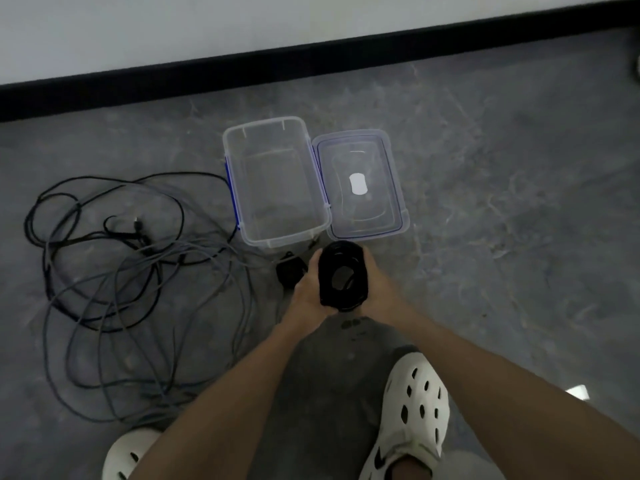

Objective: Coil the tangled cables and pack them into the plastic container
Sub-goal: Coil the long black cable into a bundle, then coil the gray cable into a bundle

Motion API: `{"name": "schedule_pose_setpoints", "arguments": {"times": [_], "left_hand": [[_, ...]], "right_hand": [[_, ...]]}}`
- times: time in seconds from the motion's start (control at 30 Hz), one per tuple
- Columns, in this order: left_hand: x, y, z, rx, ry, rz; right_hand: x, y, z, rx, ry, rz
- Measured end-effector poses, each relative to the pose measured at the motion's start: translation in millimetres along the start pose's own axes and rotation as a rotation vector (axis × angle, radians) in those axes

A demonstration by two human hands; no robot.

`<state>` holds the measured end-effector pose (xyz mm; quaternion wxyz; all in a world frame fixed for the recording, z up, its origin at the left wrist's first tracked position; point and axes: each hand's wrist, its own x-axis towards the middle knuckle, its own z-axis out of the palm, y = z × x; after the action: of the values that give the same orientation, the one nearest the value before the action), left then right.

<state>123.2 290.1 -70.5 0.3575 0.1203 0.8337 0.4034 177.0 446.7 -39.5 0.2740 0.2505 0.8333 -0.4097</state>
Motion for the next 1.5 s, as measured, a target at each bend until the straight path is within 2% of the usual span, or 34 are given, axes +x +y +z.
{"name": "schedule_pose_setpoints", "arguments": {"times": [0.13, 0.23, 0.4, 0.57, 0.67, 0.77, 0.97, 1.1, 1.23, 1.5], "left_hand": [[6, -4, 12, 0.050, -0.022, -0.028], [7, -4, 19, 0.192, 0.015, -0.013], [5, 2, 21, 0.350, -0.001, -0.061], [-1, 11, 2, 0.432, -0.037, -0.035], [-9, 16, -21, 0.436, 0.021, 0.013], [-22, 12, -49, 0.420, 0.103, 0.081], [-53, -17, -97, 0.474, 0.141, 0.000], [-64, -34, -116, 0.409, 0.156, -0.056], [-67, -52, -126, 0.359, 0.196, -0.071], [-67, -76, -146, 0.294, 0.202, -0.056]], "right_hand": [[7, 3, 9, 0.000, 0.036, -0.033], [12, 10, 14, -0.061, 0.077, -0.073], [16, 10, 20, -0.197, 0.092, 0.025], [13, -14, 11, -0.345, 0.108, 0.122], [9, -39, 6, -0.473, 0.161, 0.035], [7, -69, 11, -0.478, 0.182, -0.105], [4, -120, 50, -0.497, 0.069, -0.302], [9, -135, 88, -0.575, -0.046, -0.322], [24, -144, 110, -0.673, -0.042, -0.372], [50, -158, 120, -0.679, -0.112, -0.263]]}}
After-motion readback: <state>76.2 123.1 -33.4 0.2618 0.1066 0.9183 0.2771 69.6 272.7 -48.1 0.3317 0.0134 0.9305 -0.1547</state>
